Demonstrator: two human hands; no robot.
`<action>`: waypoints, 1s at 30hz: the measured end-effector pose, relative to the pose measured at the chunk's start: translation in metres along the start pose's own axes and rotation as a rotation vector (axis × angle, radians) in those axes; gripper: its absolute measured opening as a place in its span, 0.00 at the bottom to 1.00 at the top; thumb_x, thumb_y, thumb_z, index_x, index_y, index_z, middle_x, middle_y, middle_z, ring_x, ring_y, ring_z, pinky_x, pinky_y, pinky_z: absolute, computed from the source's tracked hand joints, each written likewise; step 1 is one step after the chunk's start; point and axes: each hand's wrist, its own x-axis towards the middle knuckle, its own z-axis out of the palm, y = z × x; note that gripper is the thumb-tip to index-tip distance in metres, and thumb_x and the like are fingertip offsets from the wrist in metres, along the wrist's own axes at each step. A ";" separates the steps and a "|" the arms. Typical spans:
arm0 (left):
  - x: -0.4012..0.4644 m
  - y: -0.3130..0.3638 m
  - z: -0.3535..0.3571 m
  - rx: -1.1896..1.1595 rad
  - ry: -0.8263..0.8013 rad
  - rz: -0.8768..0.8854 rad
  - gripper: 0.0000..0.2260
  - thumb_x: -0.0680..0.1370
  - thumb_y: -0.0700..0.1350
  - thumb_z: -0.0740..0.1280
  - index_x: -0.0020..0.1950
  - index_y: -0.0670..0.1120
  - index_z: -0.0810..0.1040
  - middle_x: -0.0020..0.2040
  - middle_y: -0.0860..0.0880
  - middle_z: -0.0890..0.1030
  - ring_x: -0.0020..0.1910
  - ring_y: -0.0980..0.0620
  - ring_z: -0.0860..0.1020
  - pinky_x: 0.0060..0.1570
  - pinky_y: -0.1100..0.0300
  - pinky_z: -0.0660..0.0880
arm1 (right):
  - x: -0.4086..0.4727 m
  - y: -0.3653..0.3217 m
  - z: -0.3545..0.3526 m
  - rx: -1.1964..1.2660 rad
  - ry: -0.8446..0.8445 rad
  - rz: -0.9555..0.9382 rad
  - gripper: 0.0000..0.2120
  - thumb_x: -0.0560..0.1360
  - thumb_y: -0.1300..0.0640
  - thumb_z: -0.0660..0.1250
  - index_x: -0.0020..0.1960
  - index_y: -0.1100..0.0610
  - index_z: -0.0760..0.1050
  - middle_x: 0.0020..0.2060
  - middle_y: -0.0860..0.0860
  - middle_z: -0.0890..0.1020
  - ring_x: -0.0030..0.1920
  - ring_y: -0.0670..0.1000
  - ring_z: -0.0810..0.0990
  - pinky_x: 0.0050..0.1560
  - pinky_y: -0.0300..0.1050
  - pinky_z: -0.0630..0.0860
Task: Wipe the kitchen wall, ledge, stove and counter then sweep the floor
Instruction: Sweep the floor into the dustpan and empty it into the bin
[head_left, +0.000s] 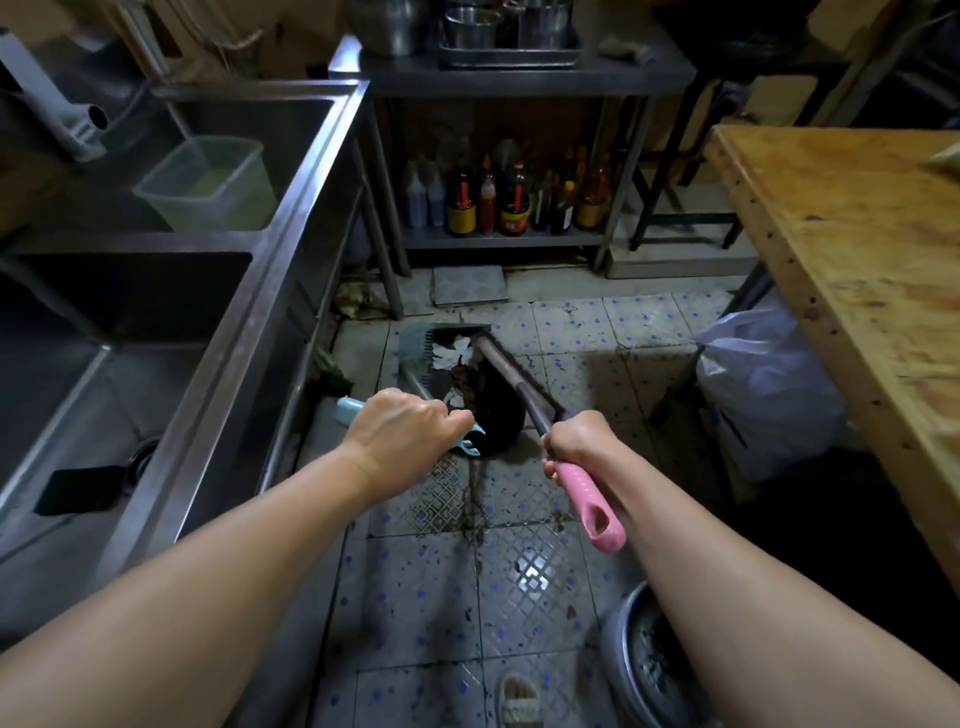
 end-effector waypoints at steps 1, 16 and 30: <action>0.000 0.000 0.001 0.002 0.004 0.001 0.15 0.52 0.35 0.77 0.33 0.47 0.76 0.20 0.51 0.71 0.15 0.50 0.69 0.22 0.65 0.57 | 0.002 -0.003 0.000 -0.016 -0.001 -0.004 0.12 0.74 0.69 0.59 0.56 0.69 0.72 0.38 0.61 0.76 0.15 0.49 0.71 0.18 0.36 0.68; 0.006 -0.002 0.001 0.017 0.002 0.020 0.14 0.54 0.36 0.76 0.33 0.47 0.77 0.20 0.51 0.71 0.15 0.50 0.69 0.23 0.66 0.56 | 0.017 0.007 -0.004 -0.217 -0.021 0.049 0.12 0.72 0.66 0.63 0.55 0.69 0.74 0.33 0.61 0.78 0.24 0.56 0.76 0.29 0.46 0.76; 0.014 -0.010 -0.002 0.089 -0.048 0.084 0.12 0.56 0.37 0.75 0.33 0.48 0.77 0.21 0.53 0.71 0.16 0.52 0.70 0.22 0.65 0.55 | 0.010 -0.009 -0.010 -0.046 0.066 0.022 0.13 0.73 0.69 0.59 0.55 0.70 0.74 0.31 0.59 0.75 0.15 0.50 0.71 0.19 0.36 0.69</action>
